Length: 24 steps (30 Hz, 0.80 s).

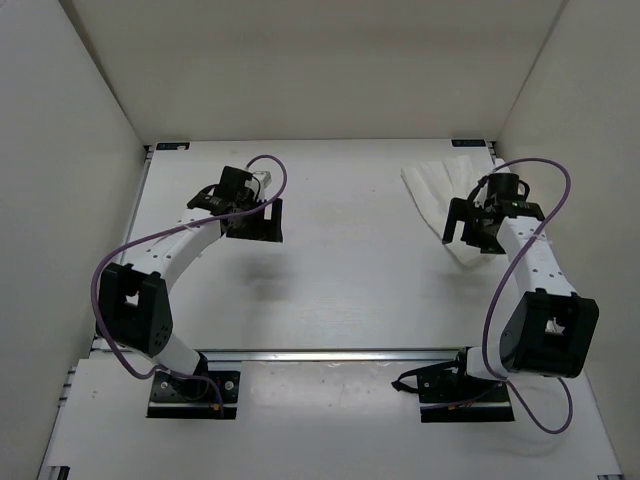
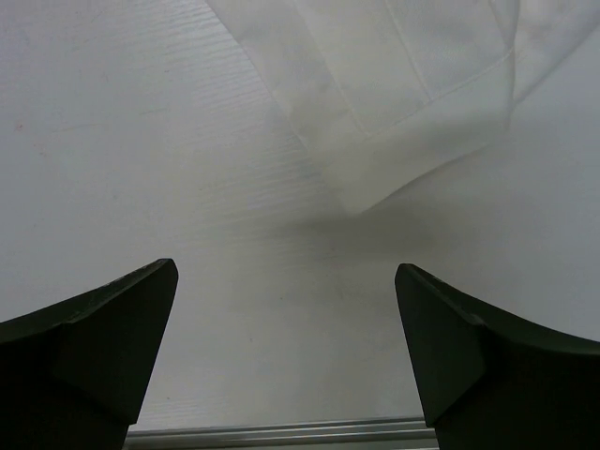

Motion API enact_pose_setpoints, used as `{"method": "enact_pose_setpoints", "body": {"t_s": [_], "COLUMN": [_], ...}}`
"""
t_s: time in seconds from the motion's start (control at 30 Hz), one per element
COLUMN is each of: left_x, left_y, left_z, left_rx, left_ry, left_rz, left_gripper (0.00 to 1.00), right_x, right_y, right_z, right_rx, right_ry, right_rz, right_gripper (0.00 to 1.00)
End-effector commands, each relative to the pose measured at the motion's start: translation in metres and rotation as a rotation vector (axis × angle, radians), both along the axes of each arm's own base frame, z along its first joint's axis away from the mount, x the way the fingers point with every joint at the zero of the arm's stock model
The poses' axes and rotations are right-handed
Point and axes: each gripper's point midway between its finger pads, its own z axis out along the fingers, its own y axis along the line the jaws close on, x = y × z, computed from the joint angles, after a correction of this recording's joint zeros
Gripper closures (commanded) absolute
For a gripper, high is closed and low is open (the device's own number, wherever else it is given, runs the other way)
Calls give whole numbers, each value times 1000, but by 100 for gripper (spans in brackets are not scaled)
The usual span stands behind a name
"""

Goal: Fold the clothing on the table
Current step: Move the skirt to the center of the board

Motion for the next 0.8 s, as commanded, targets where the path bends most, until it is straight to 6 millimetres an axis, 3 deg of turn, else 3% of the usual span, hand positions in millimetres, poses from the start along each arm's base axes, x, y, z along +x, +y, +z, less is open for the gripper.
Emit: {"method": "enact_pose_setpoints", "body": {"t_s": [0.0,0.13,0.3,0.47,0.67,0.77], "left_x": [6,5,-1,-7,-16,-16], "left_y": [1,-10,-17,-13,-11,-5], "left_z": [18,25,36,28,19,20], "left_rx": [-6,0,19,-40,-23,-1], "left_ry": [-78,-126,-174,-141,-104,-111], "left_rz": [26,-39,-64,-60,-84,-78], "left_gripper": [1,1,1,1,2,1], "right_x": [12,22,30,37,56,53], "right_y": [-18,-40,-52,-62,-43,-36], "right_z": [10,5,-20,-35,-46,-60], "right_rx": [-69,-185,-219,-310,-214,-239], "right_ry": [-12,10,45,81,18,49], "right_rz": [-32,-61,-82,-61,-6,13], "right_gripper": [1,1,1,1,2,2]}}
